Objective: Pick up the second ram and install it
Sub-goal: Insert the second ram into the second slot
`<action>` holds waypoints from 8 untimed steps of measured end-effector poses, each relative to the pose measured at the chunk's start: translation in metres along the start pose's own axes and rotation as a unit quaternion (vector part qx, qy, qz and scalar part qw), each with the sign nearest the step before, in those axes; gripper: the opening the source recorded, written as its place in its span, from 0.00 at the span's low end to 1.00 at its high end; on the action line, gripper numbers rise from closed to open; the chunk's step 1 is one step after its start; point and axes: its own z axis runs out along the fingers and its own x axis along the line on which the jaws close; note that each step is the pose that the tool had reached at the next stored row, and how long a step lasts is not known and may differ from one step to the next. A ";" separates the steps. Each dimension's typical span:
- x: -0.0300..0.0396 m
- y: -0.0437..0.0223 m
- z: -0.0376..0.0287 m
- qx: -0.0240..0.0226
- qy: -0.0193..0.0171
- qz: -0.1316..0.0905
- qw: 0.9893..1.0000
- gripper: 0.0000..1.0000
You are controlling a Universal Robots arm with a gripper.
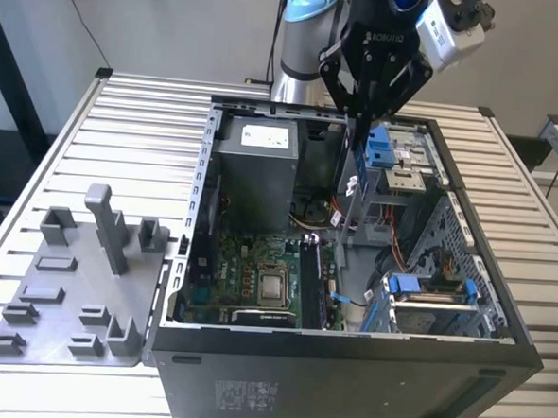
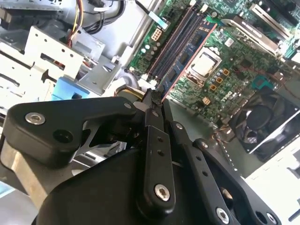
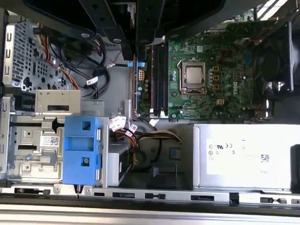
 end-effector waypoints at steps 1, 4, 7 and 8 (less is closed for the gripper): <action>0.0000 0.0000 0.0003 0.000 0.001 0.003 1.000 0.14; 0.0001 0.0000 0.0012 0.001 0.002 0.008 1.000 0.14; 0.0002 0.0000 0.0021 0.001 0.005 0.008 1.000 0.14; 0.0002 0.0000 0.0025 0.001 0.006 0.008 1.000 0.14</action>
